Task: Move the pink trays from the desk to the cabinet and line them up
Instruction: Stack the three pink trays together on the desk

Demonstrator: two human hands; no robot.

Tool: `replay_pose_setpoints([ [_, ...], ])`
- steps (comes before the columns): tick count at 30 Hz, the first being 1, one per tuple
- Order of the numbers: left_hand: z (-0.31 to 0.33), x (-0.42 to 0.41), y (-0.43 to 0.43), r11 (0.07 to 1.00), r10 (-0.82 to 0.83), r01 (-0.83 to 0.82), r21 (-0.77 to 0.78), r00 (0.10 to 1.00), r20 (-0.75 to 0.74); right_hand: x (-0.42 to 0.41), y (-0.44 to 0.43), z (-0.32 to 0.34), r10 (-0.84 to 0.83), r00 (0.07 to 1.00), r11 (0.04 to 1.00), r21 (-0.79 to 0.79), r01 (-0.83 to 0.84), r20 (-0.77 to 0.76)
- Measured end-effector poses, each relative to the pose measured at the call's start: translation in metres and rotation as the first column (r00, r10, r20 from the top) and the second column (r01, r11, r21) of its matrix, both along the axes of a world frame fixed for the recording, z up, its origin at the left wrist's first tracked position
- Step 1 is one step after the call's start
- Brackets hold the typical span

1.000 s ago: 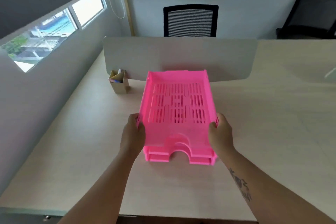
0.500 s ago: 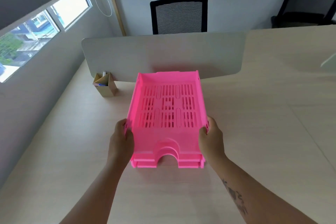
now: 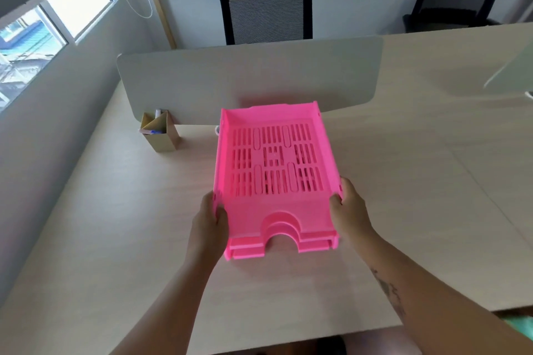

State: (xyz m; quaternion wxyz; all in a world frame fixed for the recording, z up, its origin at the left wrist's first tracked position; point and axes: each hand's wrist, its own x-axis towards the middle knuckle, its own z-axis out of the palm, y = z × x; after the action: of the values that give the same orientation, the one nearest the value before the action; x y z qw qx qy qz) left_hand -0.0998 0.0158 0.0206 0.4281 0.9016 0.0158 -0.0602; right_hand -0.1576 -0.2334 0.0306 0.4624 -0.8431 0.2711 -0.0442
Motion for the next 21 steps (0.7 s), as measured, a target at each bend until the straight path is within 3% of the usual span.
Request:
replay_pose_setpoints([
  [8, -0.019, -0.008, 0.013, 0.99, -0.051, 0.042, -0.137, 0.997, -0.065, -0.007, 0.006, -0.018, -0.155, 0.988, 0.98, 0.128, 0.154, 0.001],
  [14, -0.037, -0.01, 0.007, 0.944, 0.018, -0.05, -0.327, 0.995, -0.102, -0.015, 0.014, -0.04, -0.272, 0.962, 0.924, 0.283, 0.256, 0.02],
  [17, -0.039, -0.008, 0.006, 0.926, 0.01, -0.048, -0.375, 0.995, -0.103, -0.015, 0.012, -0.044, -0.283, 0.959, 0.897, 0.352, 0.267, -0.005],
  [21, -0.051, -0.011, 0.012, 0.845, -0.07, -0.054, -0.532, 0.975, -0.211, -0.019, 0.008, -0.053, -0.196, 0.977, 0.831, 0.516, 0.208, -0.078],
])
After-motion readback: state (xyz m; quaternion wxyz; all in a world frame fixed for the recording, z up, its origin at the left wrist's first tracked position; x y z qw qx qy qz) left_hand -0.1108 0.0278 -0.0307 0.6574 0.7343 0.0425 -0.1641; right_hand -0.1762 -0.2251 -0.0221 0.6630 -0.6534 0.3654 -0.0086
